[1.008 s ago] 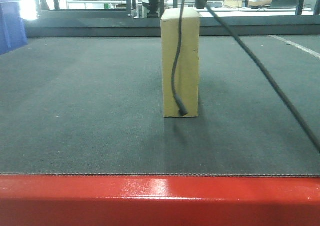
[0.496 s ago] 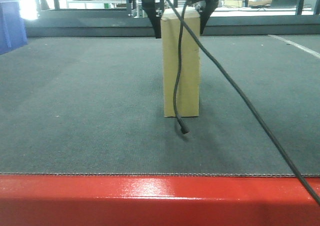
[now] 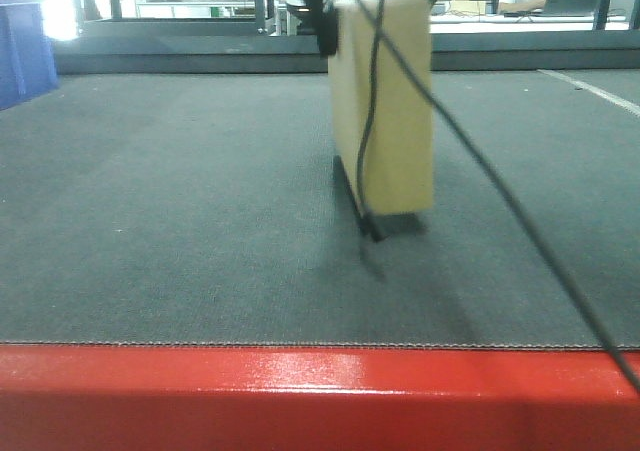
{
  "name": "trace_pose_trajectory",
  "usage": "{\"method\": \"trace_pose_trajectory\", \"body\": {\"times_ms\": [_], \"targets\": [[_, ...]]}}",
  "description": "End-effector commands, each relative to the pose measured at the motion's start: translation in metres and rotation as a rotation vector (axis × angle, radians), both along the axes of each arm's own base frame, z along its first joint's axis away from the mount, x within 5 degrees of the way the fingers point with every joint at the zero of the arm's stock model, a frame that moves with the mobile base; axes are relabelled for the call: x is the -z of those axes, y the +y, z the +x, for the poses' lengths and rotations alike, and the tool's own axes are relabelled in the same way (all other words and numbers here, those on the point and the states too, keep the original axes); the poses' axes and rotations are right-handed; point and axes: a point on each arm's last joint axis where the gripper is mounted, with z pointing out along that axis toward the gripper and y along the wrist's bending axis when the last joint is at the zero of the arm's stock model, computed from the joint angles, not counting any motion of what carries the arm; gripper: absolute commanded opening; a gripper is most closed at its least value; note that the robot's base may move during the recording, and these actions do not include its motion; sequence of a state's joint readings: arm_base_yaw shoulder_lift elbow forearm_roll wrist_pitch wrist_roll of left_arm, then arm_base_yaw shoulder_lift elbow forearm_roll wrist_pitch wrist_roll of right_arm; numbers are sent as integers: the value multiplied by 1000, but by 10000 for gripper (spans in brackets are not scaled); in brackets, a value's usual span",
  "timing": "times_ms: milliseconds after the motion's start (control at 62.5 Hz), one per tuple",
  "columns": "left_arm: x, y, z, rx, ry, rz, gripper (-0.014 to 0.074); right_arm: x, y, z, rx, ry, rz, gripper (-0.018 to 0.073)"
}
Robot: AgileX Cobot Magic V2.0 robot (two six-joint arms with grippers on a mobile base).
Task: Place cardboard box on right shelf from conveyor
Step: 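Lift the tan box off the conveyor with the right gripper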
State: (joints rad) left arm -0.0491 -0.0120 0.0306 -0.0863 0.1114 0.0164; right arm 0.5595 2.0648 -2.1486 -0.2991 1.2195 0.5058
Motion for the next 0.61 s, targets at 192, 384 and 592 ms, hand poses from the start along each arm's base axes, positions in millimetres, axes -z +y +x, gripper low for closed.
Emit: {"method": "trace_pose_trajectory", "body": {"times_ms": [192,384,592], "targets": [[-9,1,-1,-6,-98,-15,-119,-54,-58,-48,-63,-284,86,195],[-9,1,-1,-6,-98,-15,-119,-47,-97,-93,-66,-352,112,195],[-9,1,-1,-6,-98,-15,-119,-45,-130,-149,-62,-414,130,195]]}}
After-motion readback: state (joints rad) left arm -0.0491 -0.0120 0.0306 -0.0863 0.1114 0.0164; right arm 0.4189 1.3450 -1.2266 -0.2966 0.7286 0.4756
